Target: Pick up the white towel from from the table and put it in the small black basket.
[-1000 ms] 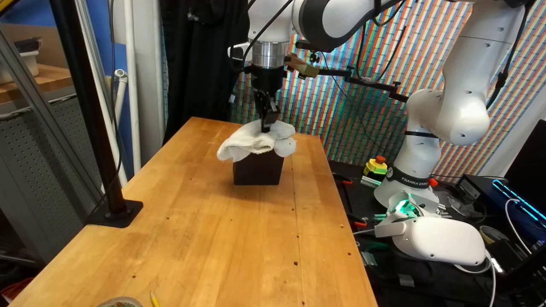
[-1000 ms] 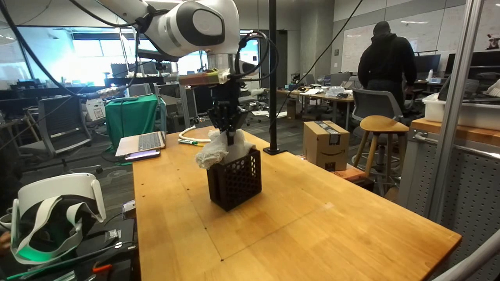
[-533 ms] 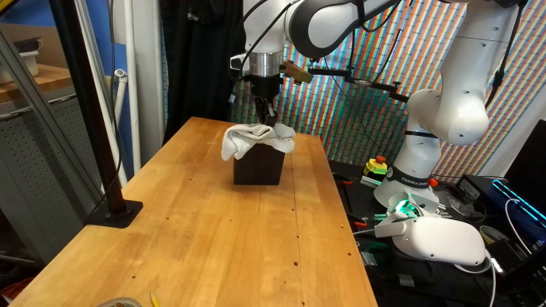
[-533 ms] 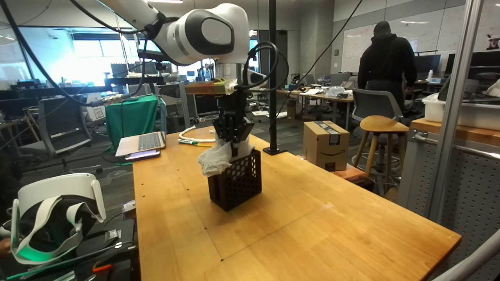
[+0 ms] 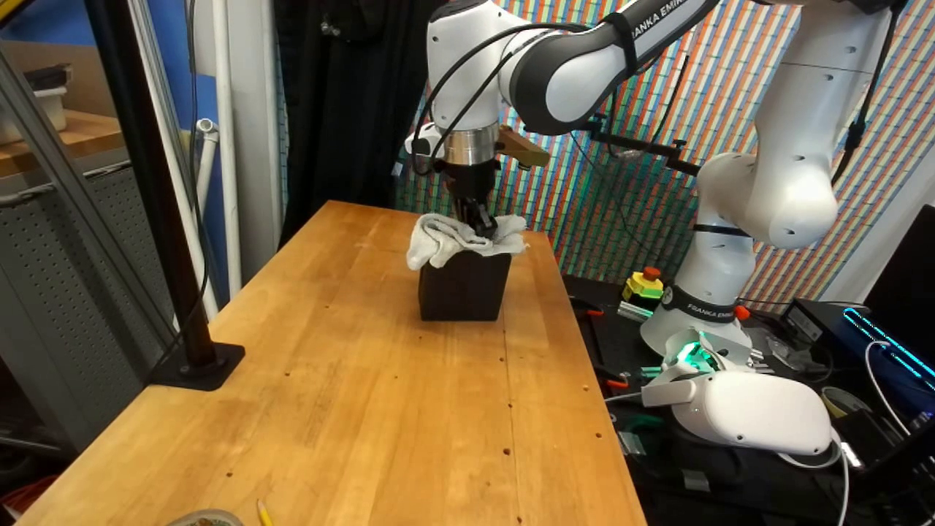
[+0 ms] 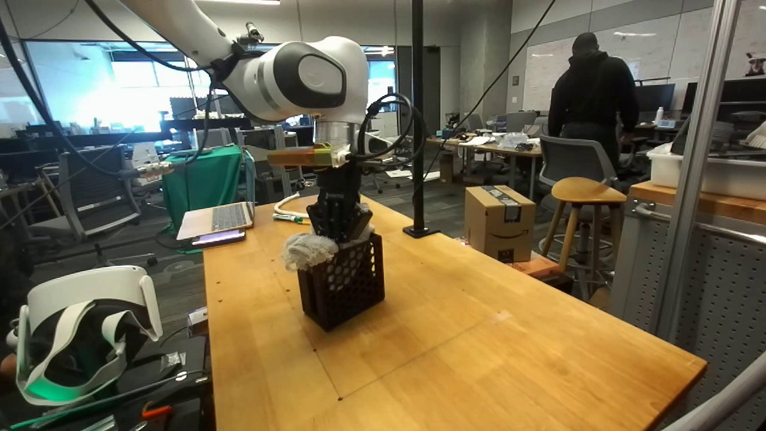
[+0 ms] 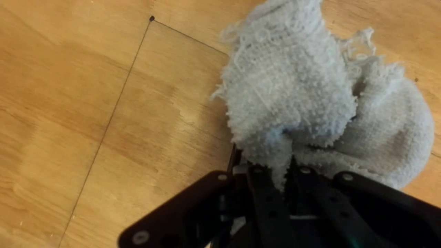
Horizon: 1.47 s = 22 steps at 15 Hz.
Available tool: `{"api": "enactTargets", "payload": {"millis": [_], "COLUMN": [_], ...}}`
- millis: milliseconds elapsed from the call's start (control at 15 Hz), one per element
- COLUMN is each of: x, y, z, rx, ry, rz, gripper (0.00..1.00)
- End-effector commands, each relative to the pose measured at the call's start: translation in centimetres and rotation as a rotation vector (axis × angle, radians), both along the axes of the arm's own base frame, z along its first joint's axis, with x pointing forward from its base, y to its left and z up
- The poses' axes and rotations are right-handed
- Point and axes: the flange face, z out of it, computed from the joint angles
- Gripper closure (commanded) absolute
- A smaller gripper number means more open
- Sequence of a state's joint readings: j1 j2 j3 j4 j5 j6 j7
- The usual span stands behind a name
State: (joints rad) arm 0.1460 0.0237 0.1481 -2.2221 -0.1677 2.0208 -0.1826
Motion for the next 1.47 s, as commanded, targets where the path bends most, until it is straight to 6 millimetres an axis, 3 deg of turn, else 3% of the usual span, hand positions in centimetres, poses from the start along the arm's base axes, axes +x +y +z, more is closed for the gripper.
{"api": "enactTargets", "payload": {"millis": [0, 67, 133, 200, 400, 867, 1133, 1400], "x": [-1.8, -1.9, -2.0, -2.1, -2.4, -4.0, -5.2, -6.7], "y": [0.4, 0.4, 0.4, 0.2, -0.4, -1.9, -2.5, -2.4], "z": [-0.3, 0.0, 0.7, 1.7, 4.6, 12.2, 13.5, 12.8], "rx": [-0.020, -0.018, -0.012, -0.004, 0.017, 0.060, 0.076, 0.114], "ry": [0.013, 0.010, 0.003, -0.006, -0.034, -0.109, -0.105, -0.076], "rz": [0.053, 0.061, 0.068, 0.078, 0.123, 0.210, 0.223, 0.245], "gripper": [0.93, 0.93, 0.85, 0.62, 0.53, 0.01, 0.00, 0.01]}}
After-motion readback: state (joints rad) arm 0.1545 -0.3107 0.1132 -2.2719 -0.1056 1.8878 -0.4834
